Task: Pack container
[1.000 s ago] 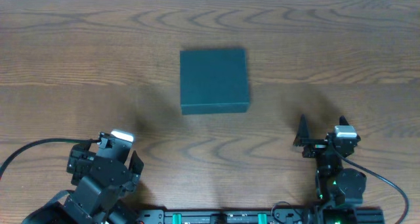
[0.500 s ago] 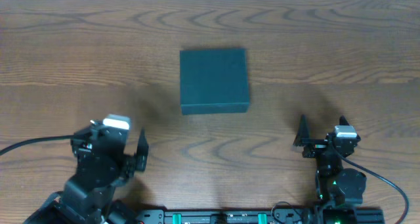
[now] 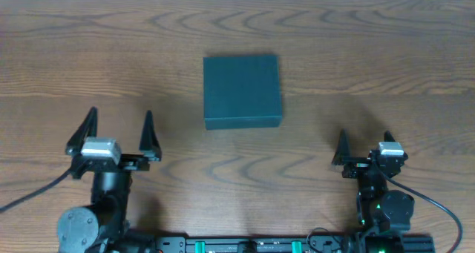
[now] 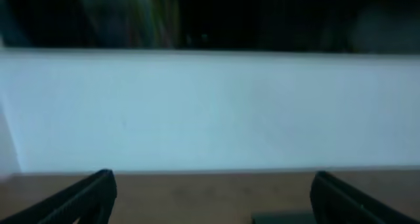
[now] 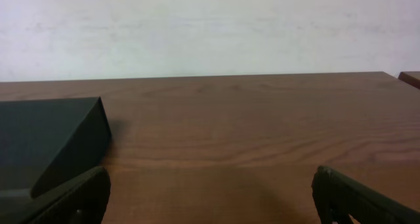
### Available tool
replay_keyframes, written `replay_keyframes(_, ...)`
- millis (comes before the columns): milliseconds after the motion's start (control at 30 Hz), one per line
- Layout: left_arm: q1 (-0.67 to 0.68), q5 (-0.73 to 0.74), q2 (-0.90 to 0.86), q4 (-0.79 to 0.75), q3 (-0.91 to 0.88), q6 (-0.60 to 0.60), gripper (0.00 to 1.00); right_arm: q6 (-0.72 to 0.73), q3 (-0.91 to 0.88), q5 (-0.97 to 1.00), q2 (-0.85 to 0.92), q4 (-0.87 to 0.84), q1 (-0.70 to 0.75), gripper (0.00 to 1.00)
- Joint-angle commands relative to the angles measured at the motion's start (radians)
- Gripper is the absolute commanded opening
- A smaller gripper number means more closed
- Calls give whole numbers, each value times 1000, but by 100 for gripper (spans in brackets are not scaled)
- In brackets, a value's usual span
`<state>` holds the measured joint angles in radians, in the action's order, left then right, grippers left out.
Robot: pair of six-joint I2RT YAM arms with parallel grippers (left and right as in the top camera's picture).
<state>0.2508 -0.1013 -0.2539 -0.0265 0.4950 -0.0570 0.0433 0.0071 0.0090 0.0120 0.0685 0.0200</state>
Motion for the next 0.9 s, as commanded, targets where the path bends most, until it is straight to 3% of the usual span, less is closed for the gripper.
replay_keyframes(0, -75, 105, 39, -40, -62, 4, 95, -7, -2, 10, -7, 6, -14, 99)
replay_keyframes(367, -131, 117, 171, -377, -356, 8, 95, -7, -2, 10, -7, 6, -14, 99)
replay_keyframes(700, -188, 129, 250, -369, -494, 39, 95, -7, -2, 10, -7, 6, -14, 99)
replay_keyframes(867, -251, 191, 250, -231, -492, 50, 95, -7, -2, 10, -7, 6, -14, 99)
